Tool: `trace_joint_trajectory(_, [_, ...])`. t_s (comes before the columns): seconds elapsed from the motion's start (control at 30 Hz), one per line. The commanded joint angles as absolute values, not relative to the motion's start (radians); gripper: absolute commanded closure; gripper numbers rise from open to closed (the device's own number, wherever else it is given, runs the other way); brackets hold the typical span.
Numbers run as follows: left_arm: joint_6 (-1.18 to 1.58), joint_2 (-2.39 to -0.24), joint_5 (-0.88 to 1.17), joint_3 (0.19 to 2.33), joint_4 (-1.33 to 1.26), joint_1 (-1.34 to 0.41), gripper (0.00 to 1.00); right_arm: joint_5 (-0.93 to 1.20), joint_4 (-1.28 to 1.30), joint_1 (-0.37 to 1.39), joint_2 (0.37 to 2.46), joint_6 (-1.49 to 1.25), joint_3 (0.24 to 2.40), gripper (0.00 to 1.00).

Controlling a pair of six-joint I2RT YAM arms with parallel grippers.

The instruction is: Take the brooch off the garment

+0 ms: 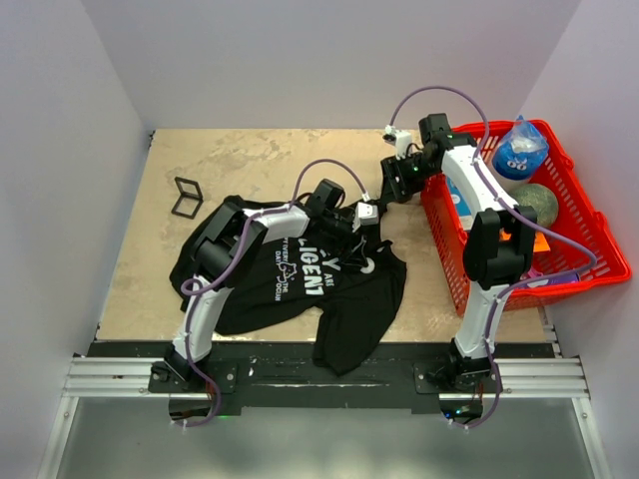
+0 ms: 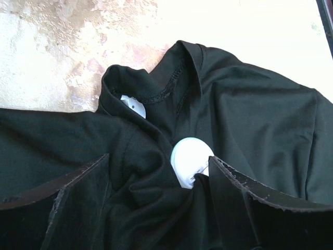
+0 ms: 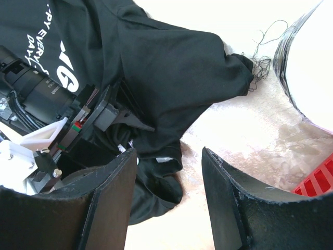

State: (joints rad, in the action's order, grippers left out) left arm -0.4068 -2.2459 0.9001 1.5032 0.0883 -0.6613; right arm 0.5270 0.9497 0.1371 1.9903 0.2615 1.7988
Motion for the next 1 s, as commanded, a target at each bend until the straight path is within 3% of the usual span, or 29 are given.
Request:
trace_joint_trajectory(0.0, [-0.422, -2.324, 0.802, 1.5, 0.221, -0.657, 0.22, 0.555, 0.945, 0.137, 1.98, 0.25, 1.829, 0.43])
trace_joint_trajectory(0.17, [-0.44, -2.335, 0.807, 1.502, 0.232, -0.657, 0.25, 0.552, 0.948, 0.135, 1.988, 0.253, 1.835, 0.43])
trace_joint_trajectory(0.33, [-0.479, -2.332, 0.842, 1.493, 0.235, -0.655, 0.18, 0.552, 0.948, 0.137, 1.996, 0.252, 1.845, 0.43])
trace_joint_trajectory(0.97, [-0.572, -2.344, 0.701, 1.489, 0.261, -0.681, 0.25, 0.558, 0.954, 0.135, 2.006, 0.253, 1.859, 0.43])
